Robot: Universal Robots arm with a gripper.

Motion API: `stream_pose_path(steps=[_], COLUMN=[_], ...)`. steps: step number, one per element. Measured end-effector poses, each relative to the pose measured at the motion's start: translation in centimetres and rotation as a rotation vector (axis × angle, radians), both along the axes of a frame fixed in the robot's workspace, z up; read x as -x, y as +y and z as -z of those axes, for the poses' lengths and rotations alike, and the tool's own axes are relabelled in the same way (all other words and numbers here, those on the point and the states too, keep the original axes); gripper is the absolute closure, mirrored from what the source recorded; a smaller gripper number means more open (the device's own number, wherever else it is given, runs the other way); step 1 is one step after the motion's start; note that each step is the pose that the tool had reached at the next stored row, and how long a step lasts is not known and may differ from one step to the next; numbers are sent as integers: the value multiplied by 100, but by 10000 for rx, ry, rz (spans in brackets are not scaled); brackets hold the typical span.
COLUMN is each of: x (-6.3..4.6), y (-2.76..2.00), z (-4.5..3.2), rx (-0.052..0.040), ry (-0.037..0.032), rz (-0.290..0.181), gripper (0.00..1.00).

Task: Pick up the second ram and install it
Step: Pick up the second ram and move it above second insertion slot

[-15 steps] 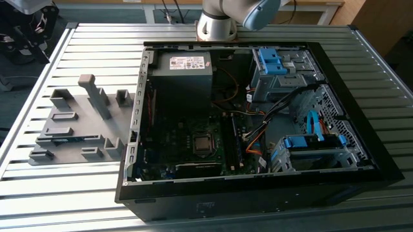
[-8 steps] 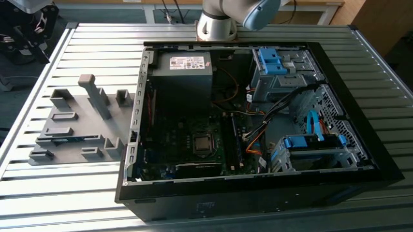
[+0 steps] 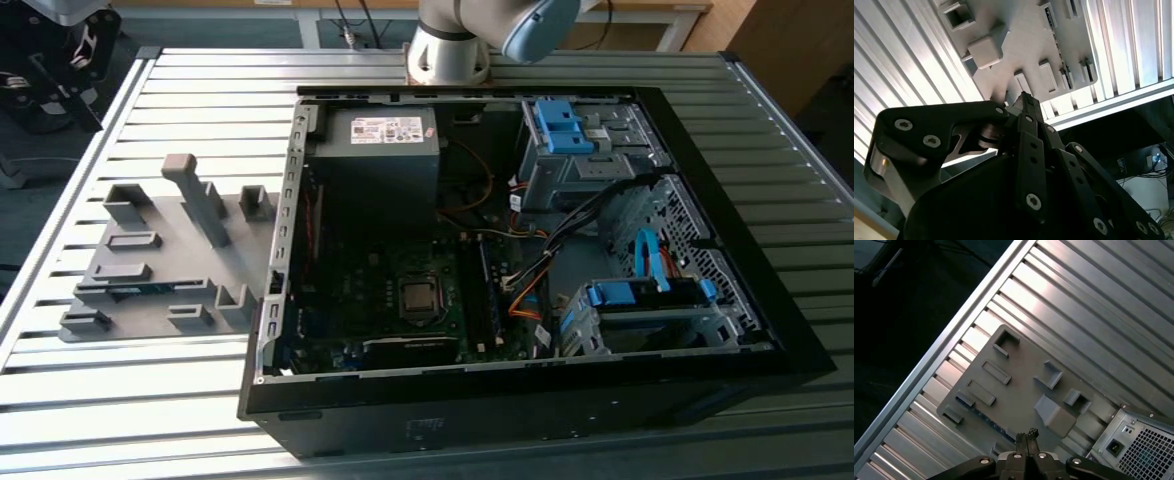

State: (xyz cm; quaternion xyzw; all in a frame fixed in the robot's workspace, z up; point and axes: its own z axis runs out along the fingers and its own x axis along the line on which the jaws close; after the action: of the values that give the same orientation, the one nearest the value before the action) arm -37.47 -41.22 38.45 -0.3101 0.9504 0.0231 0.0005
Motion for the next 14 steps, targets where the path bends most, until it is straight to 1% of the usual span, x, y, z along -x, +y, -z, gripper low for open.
stream_pose_path(steps=[14], x=[0], y=[-1], z=[0], rx=[0], ry=[0], rz=[-635], gripper=[89])
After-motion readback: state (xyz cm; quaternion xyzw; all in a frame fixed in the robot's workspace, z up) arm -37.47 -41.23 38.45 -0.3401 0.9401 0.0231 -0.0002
